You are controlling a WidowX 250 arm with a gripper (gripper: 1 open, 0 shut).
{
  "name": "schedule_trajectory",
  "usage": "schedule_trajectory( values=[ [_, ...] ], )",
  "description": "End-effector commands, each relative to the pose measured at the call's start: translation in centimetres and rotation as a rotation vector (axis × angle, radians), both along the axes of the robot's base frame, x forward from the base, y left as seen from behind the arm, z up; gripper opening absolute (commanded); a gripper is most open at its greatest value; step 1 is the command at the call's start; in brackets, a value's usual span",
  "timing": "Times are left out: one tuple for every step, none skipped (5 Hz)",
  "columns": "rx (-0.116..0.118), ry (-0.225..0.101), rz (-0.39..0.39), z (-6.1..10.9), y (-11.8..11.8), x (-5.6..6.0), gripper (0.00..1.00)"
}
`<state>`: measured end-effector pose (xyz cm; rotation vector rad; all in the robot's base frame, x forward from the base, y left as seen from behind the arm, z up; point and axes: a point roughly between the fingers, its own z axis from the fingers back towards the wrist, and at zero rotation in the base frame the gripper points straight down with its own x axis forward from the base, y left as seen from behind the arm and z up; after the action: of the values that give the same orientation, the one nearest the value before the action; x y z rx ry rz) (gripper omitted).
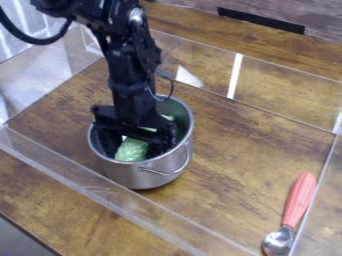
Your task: Remove the green object from the silver pot and put it on the table
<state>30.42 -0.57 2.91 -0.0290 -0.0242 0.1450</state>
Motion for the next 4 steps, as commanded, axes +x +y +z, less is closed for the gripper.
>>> schedule_trajectory(
  values=[
    [0.001,-0.05,0.072,1.1,0.7,1.2,0.0],
    [-0.005,-0.051,0.07,0.9,0.4,1.8,0.0],
    [-0.015,-0.056,0.067,0.9,-0.1,2.3,0.0],
    [-0.017,-0.057,0.131,1.7,-0.4,1.5,0.0]
  ],
)
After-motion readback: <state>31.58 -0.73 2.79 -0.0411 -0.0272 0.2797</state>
